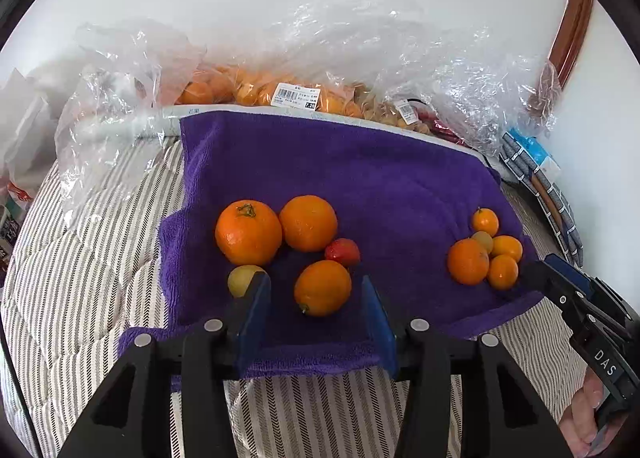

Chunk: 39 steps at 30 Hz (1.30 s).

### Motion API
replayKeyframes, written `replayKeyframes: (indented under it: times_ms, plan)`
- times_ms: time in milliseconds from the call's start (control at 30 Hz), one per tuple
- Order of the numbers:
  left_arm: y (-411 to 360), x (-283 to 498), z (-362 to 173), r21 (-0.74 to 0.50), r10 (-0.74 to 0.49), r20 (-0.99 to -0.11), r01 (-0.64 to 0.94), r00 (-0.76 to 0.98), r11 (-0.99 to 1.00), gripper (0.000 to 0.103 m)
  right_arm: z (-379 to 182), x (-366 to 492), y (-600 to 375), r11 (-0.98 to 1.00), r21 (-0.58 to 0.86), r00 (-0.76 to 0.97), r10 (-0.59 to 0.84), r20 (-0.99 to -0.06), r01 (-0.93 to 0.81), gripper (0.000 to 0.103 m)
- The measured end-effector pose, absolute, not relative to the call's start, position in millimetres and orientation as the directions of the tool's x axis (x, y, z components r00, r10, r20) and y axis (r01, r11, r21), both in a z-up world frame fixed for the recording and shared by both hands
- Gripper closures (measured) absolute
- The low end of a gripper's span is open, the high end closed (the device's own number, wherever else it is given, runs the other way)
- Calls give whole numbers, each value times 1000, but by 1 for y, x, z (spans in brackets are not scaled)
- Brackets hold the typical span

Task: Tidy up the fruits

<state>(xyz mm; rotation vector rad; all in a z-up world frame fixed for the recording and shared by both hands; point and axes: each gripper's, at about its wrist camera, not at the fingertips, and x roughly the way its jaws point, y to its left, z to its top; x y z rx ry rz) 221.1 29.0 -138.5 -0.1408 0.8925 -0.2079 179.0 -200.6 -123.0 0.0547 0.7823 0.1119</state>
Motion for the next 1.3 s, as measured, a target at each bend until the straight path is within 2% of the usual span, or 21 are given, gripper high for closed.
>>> replayKeyframes:
  times_ms: [67, 333, 467, 733, 800, 967, 1067, 1300]
  plan:
    - [28, 212, -130, -198, -225, -746, 115, 626, 974, 49, -115, 170, -203, 992, 103, 706, 120, -698, -66, 55]
    - [20, 157, -94, -145, -185, -723, 115, 666, 983, 45, -78, 121, -215, 994, 107, 712, 92, -696, -24, 49]
    - [22, 124, -76, -158, -183, -695, 100, 696, 982, 32, -59, 88, -217, 998, 67, 729, 40, -684, 9, 41]
    - [27, 61, -51, -101, -106, -655, 52, 748, 994, 19, -30, 26, -221, 998, 17, 745, -34, -666, 61, 38]
    - [27, 47, -45, -78, -87, -648, 48, 757, 996, 14, -25, 11, -221, 997, 7, 751, -50, -658, 73, 22]
    - [25, 14, -29, -27, -30, -618, 17, 785, 999, 8, -13, -22, -221, 997, -5, 779, -59, -625, 72, 10]
    - [23, 4, -22, -15, -20, -607, 14, 794, 1000, 8, -9, -34, -224, 997, 10, 786, -49, -616, 70, 6]
    - [18, -14, -12, -24, -32, -586, 22, 810, 999, 8, -7, -48, -229, 997, 19, 788, -51, -613, 80, 4]
